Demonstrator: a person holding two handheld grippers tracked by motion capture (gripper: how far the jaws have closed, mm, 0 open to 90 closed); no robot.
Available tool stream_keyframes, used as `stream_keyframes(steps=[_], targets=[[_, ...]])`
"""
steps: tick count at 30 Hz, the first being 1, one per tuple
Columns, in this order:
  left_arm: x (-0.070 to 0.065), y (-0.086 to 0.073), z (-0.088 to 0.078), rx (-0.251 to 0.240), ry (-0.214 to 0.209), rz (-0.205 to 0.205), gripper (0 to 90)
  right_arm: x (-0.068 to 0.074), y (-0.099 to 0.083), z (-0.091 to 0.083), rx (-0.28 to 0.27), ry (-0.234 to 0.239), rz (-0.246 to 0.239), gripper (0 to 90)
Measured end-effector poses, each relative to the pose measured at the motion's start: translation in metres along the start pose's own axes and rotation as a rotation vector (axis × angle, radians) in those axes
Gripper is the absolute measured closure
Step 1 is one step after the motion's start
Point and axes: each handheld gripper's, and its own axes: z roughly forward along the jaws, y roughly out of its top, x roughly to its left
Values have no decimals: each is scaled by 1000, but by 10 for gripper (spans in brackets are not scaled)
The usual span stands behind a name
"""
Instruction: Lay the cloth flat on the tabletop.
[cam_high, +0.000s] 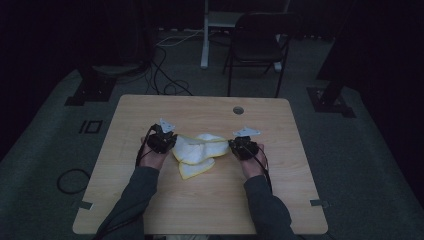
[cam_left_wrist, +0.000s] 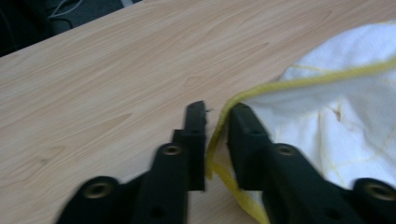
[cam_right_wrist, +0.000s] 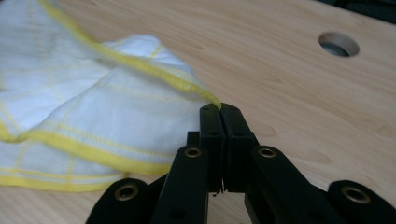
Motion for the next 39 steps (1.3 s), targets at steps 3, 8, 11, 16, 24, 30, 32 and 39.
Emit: stream_keyframes(steps=[3,8,11,16,24,30,32,39], targets=[[-3,-1,-2,-12,-16,-8,637,-5,-2,4,20,-7,9,890],[-8,-6,-24,-52,-34,-15,582,-8,-3,7,31,-7,9,890],[-9,-12,-36,-67,-39,-12,569,-8,-3,7,31,-7,7,890],[-7,-25,-47,-72,-46,-29,558,-7,-1,8,32,0,8,889],[-6,-57,-56,-38,-69,-80,538,-5,1,9,30,5,-2,889],[-12,-80,-41,39,-97,-85,529,-3,4,7,25,7,-9,888],[-13,-84,-34,57,-109,-90,526,-3,5,7,24,8,-10,889],[-11,-78,-11,85,-121,-99,505,-3,4,7,26,10,-17,883]])
